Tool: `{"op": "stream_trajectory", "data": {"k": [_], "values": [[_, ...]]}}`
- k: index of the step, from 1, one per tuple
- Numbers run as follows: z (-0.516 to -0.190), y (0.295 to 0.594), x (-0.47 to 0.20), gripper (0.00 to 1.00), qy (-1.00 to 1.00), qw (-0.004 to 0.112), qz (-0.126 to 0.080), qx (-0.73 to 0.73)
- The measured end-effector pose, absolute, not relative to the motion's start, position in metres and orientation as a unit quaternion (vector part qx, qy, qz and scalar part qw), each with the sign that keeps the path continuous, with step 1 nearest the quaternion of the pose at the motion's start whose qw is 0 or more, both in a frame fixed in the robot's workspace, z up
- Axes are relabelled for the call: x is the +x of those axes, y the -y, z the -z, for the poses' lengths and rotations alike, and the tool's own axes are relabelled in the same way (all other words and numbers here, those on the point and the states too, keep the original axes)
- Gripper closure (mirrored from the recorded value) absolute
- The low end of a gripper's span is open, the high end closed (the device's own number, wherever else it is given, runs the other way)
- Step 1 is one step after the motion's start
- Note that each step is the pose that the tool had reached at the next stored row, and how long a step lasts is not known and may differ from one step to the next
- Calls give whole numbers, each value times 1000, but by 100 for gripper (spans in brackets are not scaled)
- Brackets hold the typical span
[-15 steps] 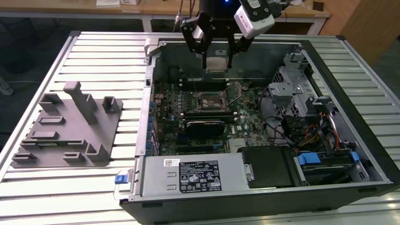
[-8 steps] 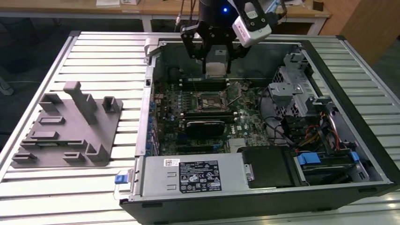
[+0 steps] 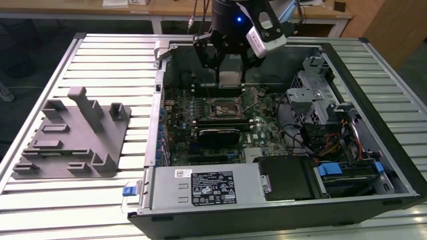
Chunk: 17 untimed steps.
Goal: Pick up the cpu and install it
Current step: 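Pick up the cpu and move it towards the insertion slot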
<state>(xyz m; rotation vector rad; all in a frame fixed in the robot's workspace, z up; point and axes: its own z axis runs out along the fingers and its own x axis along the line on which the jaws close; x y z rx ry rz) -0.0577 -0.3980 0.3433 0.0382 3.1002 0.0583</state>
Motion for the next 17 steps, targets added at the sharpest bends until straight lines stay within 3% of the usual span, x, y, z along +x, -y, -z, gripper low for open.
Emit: {"op": "stream_trajectory", "data": {"k": [17], "values": [[-313, 393, -58, 45, -1000, 20, -19, 12]]}}
